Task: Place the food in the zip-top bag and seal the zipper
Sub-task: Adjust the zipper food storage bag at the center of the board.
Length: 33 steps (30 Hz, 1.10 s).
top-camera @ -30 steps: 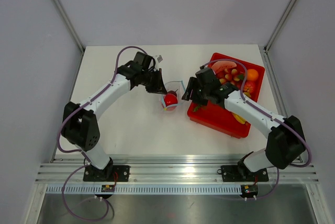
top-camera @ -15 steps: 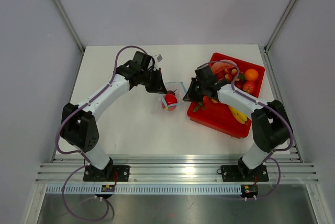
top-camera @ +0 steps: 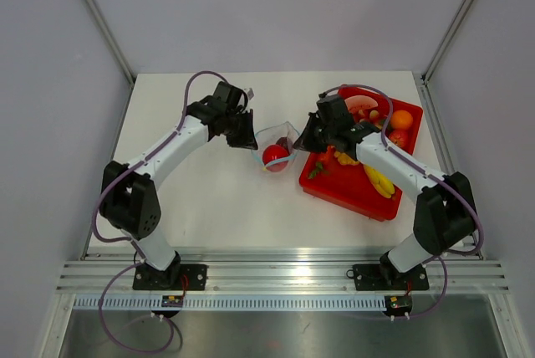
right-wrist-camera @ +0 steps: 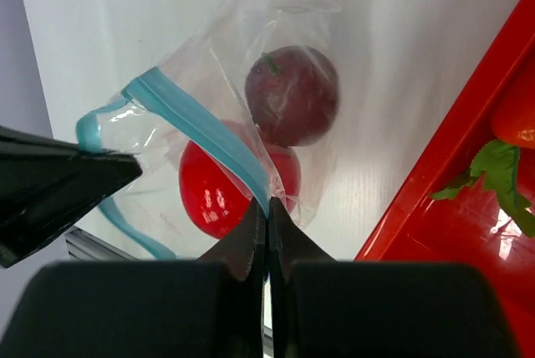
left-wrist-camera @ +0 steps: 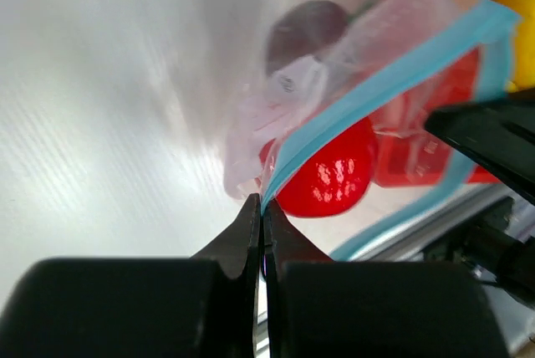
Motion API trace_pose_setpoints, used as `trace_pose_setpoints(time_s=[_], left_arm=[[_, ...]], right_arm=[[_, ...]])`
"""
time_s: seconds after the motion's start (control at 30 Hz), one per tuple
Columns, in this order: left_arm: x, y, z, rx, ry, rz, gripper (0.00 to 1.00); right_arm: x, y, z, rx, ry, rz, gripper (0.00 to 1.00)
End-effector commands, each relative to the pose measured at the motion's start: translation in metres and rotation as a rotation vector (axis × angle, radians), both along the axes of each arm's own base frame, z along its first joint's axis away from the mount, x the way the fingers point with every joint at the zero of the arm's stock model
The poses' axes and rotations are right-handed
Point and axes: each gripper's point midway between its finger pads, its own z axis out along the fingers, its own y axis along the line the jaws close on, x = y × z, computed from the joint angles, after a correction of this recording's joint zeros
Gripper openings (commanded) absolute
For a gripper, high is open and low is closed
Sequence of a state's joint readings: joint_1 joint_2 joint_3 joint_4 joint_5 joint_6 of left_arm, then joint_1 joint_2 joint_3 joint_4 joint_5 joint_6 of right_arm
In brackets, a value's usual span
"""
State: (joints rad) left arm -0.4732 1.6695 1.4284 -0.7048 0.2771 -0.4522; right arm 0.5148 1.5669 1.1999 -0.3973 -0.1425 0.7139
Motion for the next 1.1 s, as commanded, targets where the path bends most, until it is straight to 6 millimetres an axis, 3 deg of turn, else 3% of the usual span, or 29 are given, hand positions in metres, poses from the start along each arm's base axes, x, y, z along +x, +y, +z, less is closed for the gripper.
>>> trace_pose_setpoints(time_s=[0.0,0.1,0.2,0.37,0.47,0.63,0.73,0.8,0.83,0.9,1.0,1.07], left_arm=[[0.025,0.012,0.001,0.117,-0.070,0.053,0.00],[0.032,0.015,-0.007,0.194,-0.087,0.065,0.00],[0.036,0.015,-0.018,0.251,-0.074,0.065,0.00],[0.045,0.011,-0.019,0.247,-0.086,0.066,0.00],[0.048,0.009,-0.016,0.246,-0.093,0.060,0.00],[0.054,0.002,-0.029,0.244,-0.064,0.046,0.00],[0.051,-0.002,-0.025,0.238,-0.047,0.026,0.00],[0.045,-0.004,-0.006,0.192,-0.068,0.015,0.00],[0.039,-0.007,0.019,0.139,-0.113,0.004,0.00],[0.037,-0.010,0.033,0.096,-0.154,0.006,0.00],[0.031,-0.008,0.025,0.100,-0.130,0.005,0.00],[0.025,-0.007,0.008,0.109,-0.082,0.003,0.00]], right_arm=[[0.008,0.004,0.019,0.001,-0.058,0.007,0.00],[0.009,0.008,0.011,0.001,-0.033,0.020,0.00],[0.014,0.010,0.014,0.003,-0.046,0.024,0.00],[0.026,0.012,0.021,-0.022,-0.063,0.023,0.00],[0.034,0.016,0.012,-0.043,-0.044,0.037,0.00],[0.052,0.019,-0.035,-0.097,0.051,0.044,0.00],[0.055,0.022,-0.033,-0.098,0.068,0.061,0.00],[0.054,0.024,-0.013,-0.074,0.027,0.064,0.00],[0.053,0.021,-0.009,-0.079,0.016,0.056,0.00],[0.050,0.015,0.003,-0.086,-0.013,0.049,0.00],[0.047,0.006,-0.008,-0.127,-0.001,0.036,0.00],[0.044,0.002,-0.020,-0.155,0.033,0.035,0.00]])
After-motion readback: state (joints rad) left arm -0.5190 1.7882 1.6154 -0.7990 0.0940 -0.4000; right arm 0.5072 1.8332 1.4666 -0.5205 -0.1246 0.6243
